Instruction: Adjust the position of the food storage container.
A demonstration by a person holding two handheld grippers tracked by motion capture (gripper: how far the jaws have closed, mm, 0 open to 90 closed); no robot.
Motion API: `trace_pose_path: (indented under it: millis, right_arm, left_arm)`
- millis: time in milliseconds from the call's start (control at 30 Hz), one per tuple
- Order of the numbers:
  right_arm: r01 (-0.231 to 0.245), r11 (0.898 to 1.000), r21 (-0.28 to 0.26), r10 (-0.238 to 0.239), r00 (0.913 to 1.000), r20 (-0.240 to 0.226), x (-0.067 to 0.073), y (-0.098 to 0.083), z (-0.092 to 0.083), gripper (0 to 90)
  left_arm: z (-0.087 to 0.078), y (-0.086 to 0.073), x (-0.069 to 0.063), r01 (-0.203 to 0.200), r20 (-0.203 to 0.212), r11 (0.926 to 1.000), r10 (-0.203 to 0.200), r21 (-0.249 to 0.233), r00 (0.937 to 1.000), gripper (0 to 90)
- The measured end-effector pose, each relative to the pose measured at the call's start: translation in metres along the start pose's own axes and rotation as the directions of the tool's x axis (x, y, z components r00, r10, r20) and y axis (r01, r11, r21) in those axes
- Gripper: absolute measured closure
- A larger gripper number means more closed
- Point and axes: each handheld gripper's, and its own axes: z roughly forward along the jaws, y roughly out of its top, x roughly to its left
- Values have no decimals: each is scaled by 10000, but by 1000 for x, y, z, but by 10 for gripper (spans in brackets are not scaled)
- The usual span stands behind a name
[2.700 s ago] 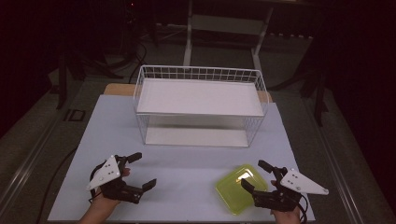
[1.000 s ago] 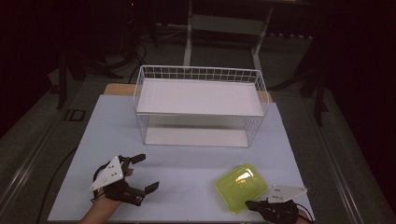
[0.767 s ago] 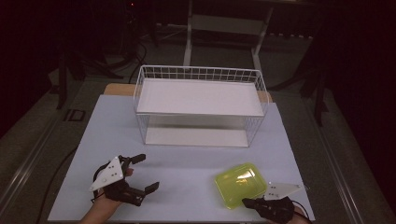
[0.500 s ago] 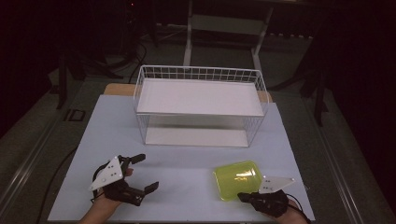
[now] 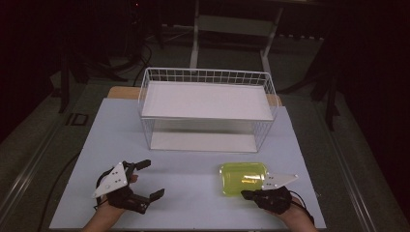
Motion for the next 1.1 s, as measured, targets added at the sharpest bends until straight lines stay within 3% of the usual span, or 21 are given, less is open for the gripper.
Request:
trace_pose_path:
  millis: [133, 300, 567, 800, 1100]
  right_arm:
    - [70, 9995, -304, -64, 9998, 200, 0, 3, -7, 900]
    - [-31, 9980, -623, 97, 9944, 1056, -13, 2, -28, 900]
    - [-579, 9968, -547, 697, 9663, 2479, -49, -18, -50, 900]
    - [-1202, 9923, -306, 1240, 9536, 2744, -66, -35, -44, 900]
    - [-1122, 9930, -372, 1180, 9614, 2485, -61, -31, -35, 900]
  left_arm:
    - [0, 0, 0, -23, 31, 10000, 23, 18, 10000, 19]
    - [0, 0, 0, -14, 32, 10000, 14, 14, 10000, 19]
    - [-1, 0, 0, 11, -15, 10000, -11, -2, 10000, 19]
    - [0, -1, 0, 28, 18, 10000, -28, 86, 10000, 19]
    - [0, -2, -1, 43, 11, 9998, -43, 201, 10000, 19]
